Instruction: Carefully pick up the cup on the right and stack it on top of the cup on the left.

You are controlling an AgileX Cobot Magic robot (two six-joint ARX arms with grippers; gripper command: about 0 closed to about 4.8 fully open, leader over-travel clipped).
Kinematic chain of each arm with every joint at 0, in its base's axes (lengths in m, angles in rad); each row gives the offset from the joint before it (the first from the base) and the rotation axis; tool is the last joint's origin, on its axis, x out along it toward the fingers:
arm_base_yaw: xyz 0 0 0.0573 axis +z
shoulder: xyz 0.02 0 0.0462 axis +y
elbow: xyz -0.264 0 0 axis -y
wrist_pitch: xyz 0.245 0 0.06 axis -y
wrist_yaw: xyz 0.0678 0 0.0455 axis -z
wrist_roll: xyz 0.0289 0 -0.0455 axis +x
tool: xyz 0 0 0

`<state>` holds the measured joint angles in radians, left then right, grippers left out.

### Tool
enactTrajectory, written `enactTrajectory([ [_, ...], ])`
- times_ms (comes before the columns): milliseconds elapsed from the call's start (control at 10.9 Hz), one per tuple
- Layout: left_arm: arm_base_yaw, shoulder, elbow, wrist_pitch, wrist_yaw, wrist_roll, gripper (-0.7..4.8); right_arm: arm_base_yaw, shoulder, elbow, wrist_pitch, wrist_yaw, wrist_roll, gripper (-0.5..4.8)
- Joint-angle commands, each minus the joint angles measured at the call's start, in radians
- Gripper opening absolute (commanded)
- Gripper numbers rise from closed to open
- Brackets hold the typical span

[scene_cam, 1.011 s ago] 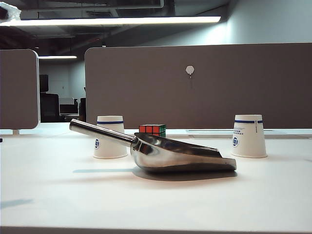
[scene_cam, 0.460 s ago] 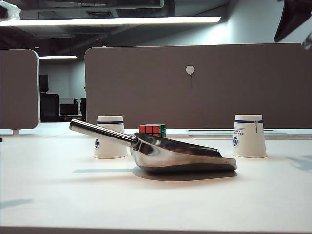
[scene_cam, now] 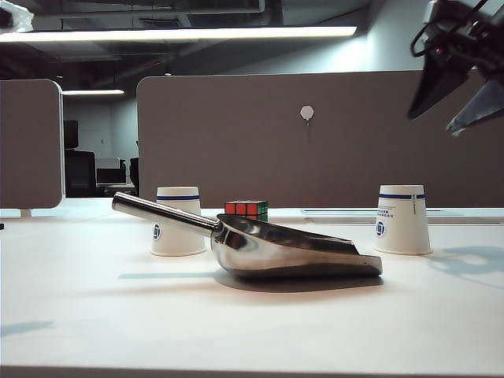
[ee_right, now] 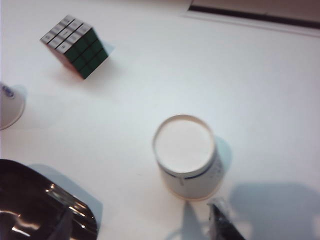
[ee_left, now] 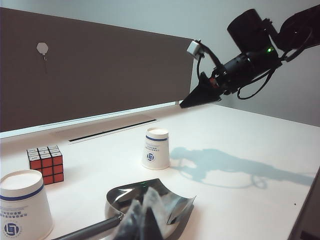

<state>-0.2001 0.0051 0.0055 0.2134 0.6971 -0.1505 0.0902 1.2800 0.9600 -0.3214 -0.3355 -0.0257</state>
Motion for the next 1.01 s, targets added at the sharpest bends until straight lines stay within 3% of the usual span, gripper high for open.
enactTrajectory([
  [92, 0.000, 0.000, 0.003, 0.013, 0.002, 0.000, -0.05, 0.036, 0.080, 0.004, 0.055, -0.004, -0.002, 3.77],
  [735, 0.000, 0.000, 0.003, 0.013, 0.002, 0.000, -0.05, 0.040, 0.154, 0.004, 0.180, 0.046, -0.002, 3.83],
  [827, 0.000, 0.000, 0.003, 0.013, 0.002, 0.000, -0.05, 0.040, 0.154, 0.004, 0.203, 0.048, -0.002, 4.36],
  [1011, 0.000, 0.000, 0.003, 0.013, 0.002, 0.000, -0.05, 0.040, 0.176, 0.004, 0.230, 0.051, -0.002, 4.54],
])
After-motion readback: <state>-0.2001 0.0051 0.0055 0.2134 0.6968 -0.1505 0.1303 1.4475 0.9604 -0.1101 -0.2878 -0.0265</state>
